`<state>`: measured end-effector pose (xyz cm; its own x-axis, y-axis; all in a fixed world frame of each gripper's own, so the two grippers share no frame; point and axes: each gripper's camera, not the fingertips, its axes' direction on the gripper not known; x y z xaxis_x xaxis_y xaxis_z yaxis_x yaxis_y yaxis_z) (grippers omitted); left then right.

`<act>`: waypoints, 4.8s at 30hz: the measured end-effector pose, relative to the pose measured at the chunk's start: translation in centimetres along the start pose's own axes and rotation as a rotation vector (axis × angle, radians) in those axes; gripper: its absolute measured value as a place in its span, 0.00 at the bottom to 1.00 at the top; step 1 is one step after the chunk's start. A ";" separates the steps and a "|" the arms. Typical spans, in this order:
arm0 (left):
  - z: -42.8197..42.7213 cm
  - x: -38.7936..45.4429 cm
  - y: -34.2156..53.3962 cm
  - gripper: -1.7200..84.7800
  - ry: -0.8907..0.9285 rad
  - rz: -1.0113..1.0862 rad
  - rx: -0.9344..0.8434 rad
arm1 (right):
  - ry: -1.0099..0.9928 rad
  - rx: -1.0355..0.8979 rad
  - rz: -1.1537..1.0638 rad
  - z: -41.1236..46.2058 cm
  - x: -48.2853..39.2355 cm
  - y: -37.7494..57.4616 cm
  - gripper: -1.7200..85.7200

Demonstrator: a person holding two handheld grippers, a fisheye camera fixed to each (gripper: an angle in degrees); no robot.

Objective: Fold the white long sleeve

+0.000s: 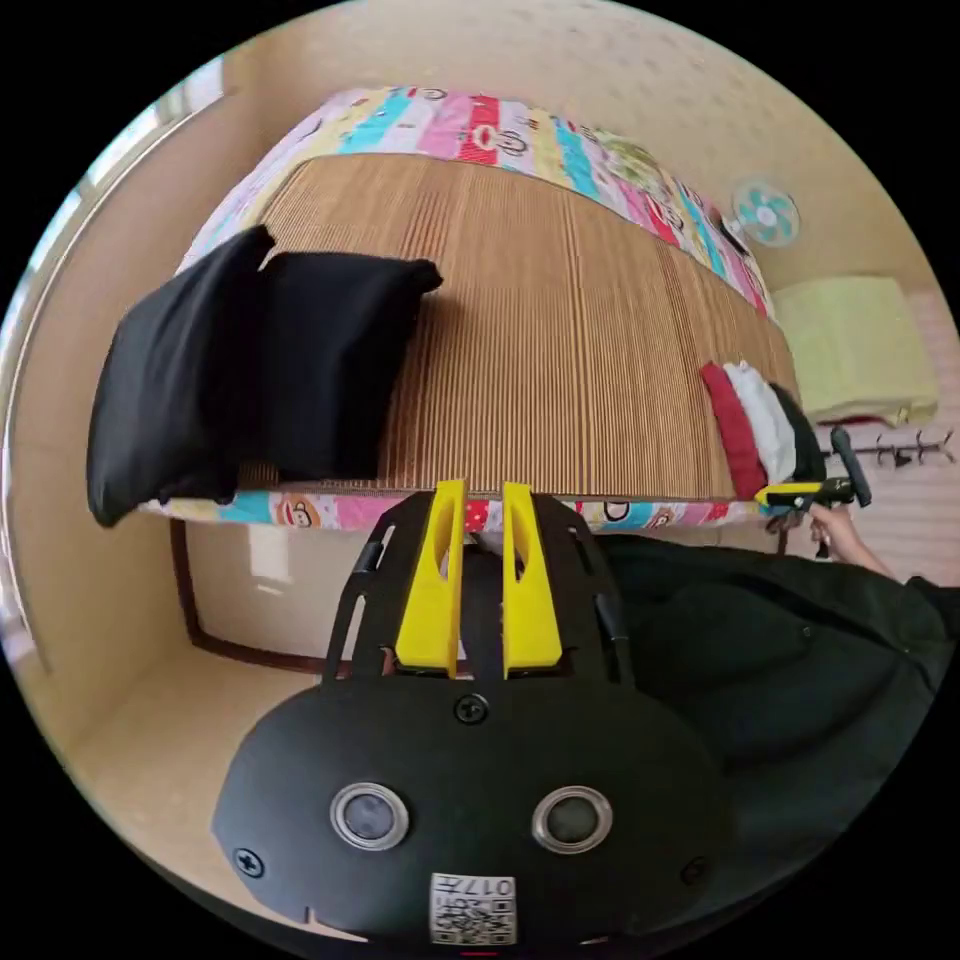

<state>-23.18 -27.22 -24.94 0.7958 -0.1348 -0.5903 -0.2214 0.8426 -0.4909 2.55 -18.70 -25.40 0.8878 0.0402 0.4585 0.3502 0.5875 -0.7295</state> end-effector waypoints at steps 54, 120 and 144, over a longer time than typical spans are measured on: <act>7.8 5.6 -20.7 0.29 1.526 -0.295 -0.004 | -0.727 0.818 -0.607 -0.9 -6.5 20.9 0.05; -18.5 -0.6 9.8 0.03 0.807 0.230 0.932 | -0.686 1.674 -0.803 -21.7 0.7 44.5 0.05; -2.2 -4.9 -25.1 0.12 0.240 -0.140 0.199 | -0.274 0.605 -0.037 -13.1 0.5 -0.5 0.13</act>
<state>-22.78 -48.85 -11.09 0.6505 -0.3556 -0.6711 0.0139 0.8891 -0.4576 6.75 -29.54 -31.48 0.7422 0.1685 0.6487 0.0786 0.9393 -0.3340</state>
